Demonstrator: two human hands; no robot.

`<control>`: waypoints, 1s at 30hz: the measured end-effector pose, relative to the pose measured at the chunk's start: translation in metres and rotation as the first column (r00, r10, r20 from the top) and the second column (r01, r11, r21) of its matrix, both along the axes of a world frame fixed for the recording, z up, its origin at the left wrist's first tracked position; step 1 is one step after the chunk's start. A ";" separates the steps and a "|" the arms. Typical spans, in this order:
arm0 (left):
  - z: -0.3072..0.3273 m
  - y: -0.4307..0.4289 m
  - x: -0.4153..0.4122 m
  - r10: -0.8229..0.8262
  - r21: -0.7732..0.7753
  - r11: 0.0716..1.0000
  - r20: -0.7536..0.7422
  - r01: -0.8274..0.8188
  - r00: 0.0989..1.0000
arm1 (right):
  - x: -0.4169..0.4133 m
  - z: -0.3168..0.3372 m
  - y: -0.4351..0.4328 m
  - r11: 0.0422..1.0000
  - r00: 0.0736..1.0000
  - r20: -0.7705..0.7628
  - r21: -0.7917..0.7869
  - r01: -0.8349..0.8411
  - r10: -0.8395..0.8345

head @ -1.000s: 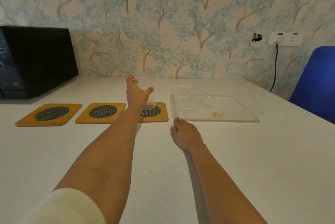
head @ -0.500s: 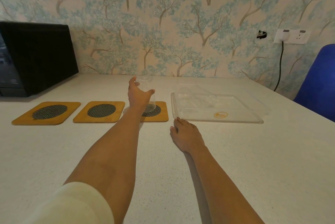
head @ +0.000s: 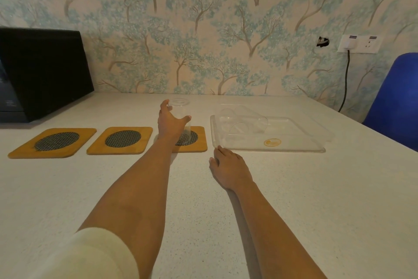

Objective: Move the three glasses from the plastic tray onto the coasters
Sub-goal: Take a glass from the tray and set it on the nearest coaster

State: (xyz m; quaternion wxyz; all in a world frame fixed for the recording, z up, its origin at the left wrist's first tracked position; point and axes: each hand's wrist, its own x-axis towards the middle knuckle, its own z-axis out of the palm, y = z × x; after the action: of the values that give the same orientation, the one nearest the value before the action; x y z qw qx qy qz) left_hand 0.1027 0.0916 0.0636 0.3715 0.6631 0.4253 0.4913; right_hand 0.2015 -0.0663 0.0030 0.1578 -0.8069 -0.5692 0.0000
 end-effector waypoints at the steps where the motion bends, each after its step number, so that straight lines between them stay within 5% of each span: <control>1: -0.001 0.000 0.000 -0.007 0.003 1.000 -0.006 0.007 1.000 | 0.000 0.000 0.000 1.000 1.000 -0.002 0.000 0.002 -0.002; 30: -0.020 -0.018 -0.010 0.043 0.009 0.999 -0.017 -0.043 0.999 | 0.000 -0.001 0.000 1.000 1.000 -0.012 0.006 0.002 -0.002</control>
State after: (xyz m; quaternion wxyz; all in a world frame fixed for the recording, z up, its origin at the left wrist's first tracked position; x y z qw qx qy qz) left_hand 0.0922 0.0733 0.0434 0.3543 0.6597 0.4403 0.4954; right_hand 0.2018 -0.0661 0.0022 0.1636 -0.8069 -0.5676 0.0031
